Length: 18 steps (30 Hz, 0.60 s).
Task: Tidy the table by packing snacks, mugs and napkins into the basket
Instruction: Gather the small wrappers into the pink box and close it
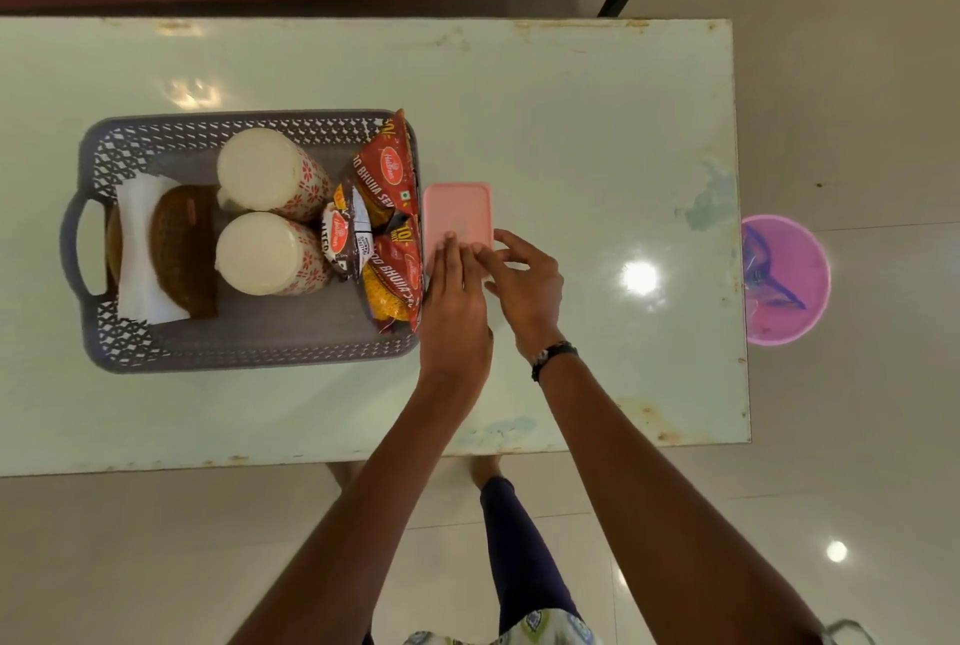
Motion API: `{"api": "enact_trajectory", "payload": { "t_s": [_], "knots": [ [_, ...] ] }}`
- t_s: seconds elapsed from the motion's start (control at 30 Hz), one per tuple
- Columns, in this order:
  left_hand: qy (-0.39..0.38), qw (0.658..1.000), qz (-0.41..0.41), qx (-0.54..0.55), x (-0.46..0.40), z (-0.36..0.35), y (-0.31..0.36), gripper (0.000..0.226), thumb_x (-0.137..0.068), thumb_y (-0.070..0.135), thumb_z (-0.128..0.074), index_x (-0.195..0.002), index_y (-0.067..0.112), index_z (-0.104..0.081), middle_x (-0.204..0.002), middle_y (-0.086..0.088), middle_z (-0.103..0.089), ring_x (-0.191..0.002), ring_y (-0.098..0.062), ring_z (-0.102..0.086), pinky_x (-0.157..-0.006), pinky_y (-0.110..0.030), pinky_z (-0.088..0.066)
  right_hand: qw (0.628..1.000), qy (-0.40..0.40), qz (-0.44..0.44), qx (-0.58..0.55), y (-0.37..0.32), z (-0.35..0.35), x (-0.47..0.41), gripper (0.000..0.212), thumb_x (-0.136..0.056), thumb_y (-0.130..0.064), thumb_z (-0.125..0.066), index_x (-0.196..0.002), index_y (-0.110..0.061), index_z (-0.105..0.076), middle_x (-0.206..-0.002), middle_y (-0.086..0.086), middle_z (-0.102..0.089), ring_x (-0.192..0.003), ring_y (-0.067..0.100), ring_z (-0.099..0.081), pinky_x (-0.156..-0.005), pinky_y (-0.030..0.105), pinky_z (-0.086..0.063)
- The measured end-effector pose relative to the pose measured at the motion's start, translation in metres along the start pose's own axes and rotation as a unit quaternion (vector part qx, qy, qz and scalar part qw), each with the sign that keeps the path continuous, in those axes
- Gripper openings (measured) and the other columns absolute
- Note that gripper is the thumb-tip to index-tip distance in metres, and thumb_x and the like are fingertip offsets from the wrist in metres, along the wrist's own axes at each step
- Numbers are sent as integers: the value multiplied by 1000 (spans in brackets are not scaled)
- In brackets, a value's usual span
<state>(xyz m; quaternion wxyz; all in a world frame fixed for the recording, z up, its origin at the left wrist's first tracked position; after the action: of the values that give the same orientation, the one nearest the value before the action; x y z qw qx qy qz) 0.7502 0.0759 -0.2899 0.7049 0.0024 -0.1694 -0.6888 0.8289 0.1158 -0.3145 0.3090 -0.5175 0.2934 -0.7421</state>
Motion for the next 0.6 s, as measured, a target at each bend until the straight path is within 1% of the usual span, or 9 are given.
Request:
{"api": "enact_trajectory", "payload": {
  "t_s": [0.07,0.13,0.2,0.27,0.3,0.4,0.47,0.53,0.6],
  "knots": [
    [-13,999,-5,-31,0,-1,1,61,-75,10,-72,-130,-2,-50,-136,-20,-52,-130,-30,-46,-101,-42,-48,1000,-10,1,11,-1,1,-2,37,-78,-37,-73,-113,-24,-69,-95,1,-74,-88,16,-69,-83,43,-58],
    [-17,998,-1,-53,-2,2,1,63,-76,14,-71,-132,-2,-47,-138,-20,-50,-133,-29,-43,-104,-39,-44,999,-20,4,29,-3,1,-3,40,-79,-37,-72,-115,-22,-68,-98,2,-74,-92,17,-68,-87,44,-56],
    [-29,998,-10,-54,-2,2,1,65,-86,14,-60,-141,-4,-31,-148,-23,-34,-141,-31,-27,-114,-40,-32,998,-30,10,47,-6,3,-2,40,-81,-37,-70,-118,-21,-66,-102,3,-72,-95,18,-67,-89,42,-55],
    [-36,998,-34,-31,0,2,1,64,-94,12,-47,-145,-5,-14,-154,-24,-18,-145,-32,-12,-119,-42,-16,997,-29,17,63,-11,5,3,41,-86,-36,-65,-123,-21,-61,-112,2,-68,-98,13,-63,-93,32,-51],
    [-31,998,-46,-21,2,8,0,63,-94,10,-47,-145,-5,-14,-154,-24,-19,-145,-33,-13,-118,-40,-13,997,-20,11,67,-13,6,7,42,-88,-35,-63,-127,-21,-57,-118,1,-64,-99,11,-59,-91,26,-48],
    [6,996,-85,23,11,26,-8,65,-86,3,-56,-142,-6,-24,-150,-24,-28,-142,-34,-25,-114,-39,-24,997,37,29,56,-21,6,29,45,-91,-33,-59,-132,-19,-47,-128,3,-55,-104,13,-55,-87,25,-45],
    [21,994,-88,63,19,43,-20,66,-83,1,-59,-141,-6,-28,-149,-23,-33,-140,-34,-31,-112,-39,-30,994,58,65,62,-32,4,48,41,-92,-29,-58,-129,-15,-46,-128,4,-54,-105,14,-55,-86,24,-44],
    [39,993,-86,73,25,63,-37,66,-82,3,-61,-140,-6,-32,-146,-22,-38,-137,-33,-35,-109,-40,-33,991,66,91,71,-48,0,66,38,-93,-26,-57,-127,-13,-47,-127,4,-55,-103,13,-55,-85,23,-44],
    [48,991,-107,67,27,90,-57,63,-84,5,-57,-140,-6,-32,-146,-23,-39,-137,-33,-36,-110,-44,-37,988,66,123,70,-66,-7,87,35,-93,-23,-57,-125,-11,-49,-125,5,-56,-105,16,-57,-88,27,-48]
  ]
}}
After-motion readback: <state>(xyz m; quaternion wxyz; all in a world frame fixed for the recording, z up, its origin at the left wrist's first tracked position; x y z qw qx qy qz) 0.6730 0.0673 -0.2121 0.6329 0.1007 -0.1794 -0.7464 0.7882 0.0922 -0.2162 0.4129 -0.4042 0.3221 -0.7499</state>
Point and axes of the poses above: each hand's wrist, its own x-axis away from the middle knuckle, its own z-axis out of the back of the hand, y = z × x, the point moved 1 cm from there along -x, towards the middle knuckle
